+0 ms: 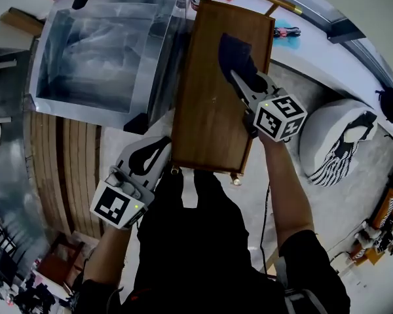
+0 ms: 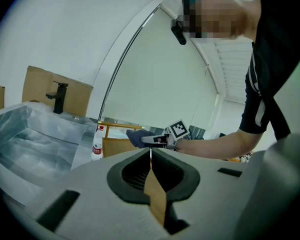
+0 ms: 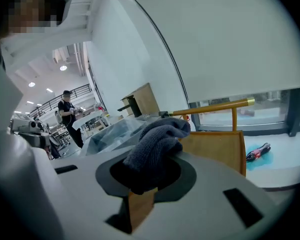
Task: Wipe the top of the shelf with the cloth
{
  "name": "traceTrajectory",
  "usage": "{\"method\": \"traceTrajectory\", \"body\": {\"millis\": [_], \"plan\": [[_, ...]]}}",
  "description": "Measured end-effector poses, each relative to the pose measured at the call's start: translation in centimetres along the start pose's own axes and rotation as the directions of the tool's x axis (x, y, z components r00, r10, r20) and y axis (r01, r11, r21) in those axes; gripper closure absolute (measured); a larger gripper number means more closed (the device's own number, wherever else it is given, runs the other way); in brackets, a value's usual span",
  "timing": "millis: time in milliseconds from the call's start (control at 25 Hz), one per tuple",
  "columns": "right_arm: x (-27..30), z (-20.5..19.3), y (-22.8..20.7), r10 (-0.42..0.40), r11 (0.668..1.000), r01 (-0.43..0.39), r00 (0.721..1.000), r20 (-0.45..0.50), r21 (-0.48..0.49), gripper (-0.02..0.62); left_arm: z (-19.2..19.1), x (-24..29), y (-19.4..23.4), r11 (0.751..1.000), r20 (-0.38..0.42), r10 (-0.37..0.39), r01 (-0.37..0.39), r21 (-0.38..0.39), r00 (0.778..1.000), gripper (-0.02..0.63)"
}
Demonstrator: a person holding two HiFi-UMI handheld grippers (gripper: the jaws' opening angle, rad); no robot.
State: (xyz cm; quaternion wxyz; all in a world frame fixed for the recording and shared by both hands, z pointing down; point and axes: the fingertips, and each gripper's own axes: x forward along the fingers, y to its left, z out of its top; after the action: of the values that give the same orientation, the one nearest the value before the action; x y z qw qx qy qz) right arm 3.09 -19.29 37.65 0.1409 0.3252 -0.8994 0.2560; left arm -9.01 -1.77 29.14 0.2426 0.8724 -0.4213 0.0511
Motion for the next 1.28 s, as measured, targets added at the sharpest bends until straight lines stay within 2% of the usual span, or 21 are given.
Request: {"method": "traceTrajectory", "body": {"millis": [320,720,960,1280], "plan": [[8.0,-0.7,-5.2,-0.052,0.998,0.050,0.998,-0.042,-0.029,0.534,-2.8,0.0,4.8,0.998,-0.023,0.012,-0.013,-0.055,1.000,0.580],[15.1,-2.4,-10.6,-0.111,0.989,0.095,0.982,-0.153,-0.111,0.534,-5.2,1.1,6.5,0.997,-0.046,0.003,-0.006,-0.076,0.999,0.580],[17.6,-3.5,-13.3,-0.163,0.980,0.134,0.963,-0.214,-0.144,0.534,-6.3,1.4,7.3,0.995,-0.055,0.018,-0.023,-0.094,0.998,0.580],[19.1,-4.5,-13.6,-0.176,0.977,0.136,0.949,-0.261,-0.166,0.534,-6.4,1.3,7.5,0.995,-0.056,0.020,-0.025,-0.092,0.998,0.580]]}}
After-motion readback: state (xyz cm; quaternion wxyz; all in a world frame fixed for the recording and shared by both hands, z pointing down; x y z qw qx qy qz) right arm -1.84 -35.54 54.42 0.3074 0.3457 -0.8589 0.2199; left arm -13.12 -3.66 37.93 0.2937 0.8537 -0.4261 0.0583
